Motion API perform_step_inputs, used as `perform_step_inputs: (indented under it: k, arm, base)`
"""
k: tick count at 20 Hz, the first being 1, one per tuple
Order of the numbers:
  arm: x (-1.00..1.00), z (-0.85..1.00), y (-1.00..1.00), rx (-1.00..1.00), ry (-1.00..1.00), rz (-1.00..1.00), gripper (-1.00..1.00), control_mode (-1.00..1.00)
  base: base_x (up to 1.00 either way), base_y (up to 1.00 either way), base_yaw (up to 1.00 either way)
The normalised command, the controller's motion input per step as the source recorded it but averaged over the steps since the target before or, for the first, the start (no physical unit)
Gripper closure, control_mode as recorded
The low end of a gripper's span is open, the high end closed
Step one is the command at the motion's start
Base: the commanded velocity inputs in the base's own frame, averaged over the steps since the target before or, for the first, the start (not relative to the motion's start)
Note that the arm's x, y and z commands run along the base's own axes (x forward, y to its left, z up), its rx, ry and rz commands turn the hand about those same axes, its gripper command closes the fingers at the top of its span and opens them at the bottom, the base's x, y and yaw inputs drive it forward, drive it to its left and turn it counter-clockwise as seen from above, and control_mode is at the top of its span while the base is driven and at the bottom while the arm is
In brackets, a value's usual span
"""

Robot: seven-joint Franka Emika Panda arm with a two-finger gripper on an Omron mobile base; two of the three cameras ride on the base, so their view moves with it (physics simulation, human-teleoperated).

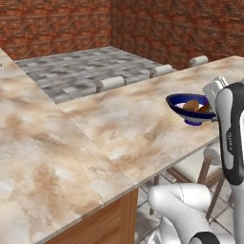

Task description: The microwave is finished heating the chicken drumstick and potato. Take the bowl containing the food and place it on the dining counter.

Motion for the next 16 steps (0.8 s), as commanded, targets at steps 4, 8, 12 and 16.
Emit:
perform_step_inputs:
  k: [4,8,12,16]
  arm:
    - [0.79,-0.23,-0.37,0.01,0.16,0.26,1.00,-1.00]
    - [0.72,-0.37,-0.25,0.03,0.00,0.26,1.00,-1.00]
    - [0.75,-0.69,-0.04,0.01,-0.09,0.27,1.00,-1.00]
    - [0.87,-0.84,0.03,0.00,-0.14,0.27,1.00,-1.00]
  base:
    - [0.00,0.00,0.00]
    - [0.00,0.00,0.00]
    - [0.00,0.00,0.00]
    - [0.00,0.00,0.00]
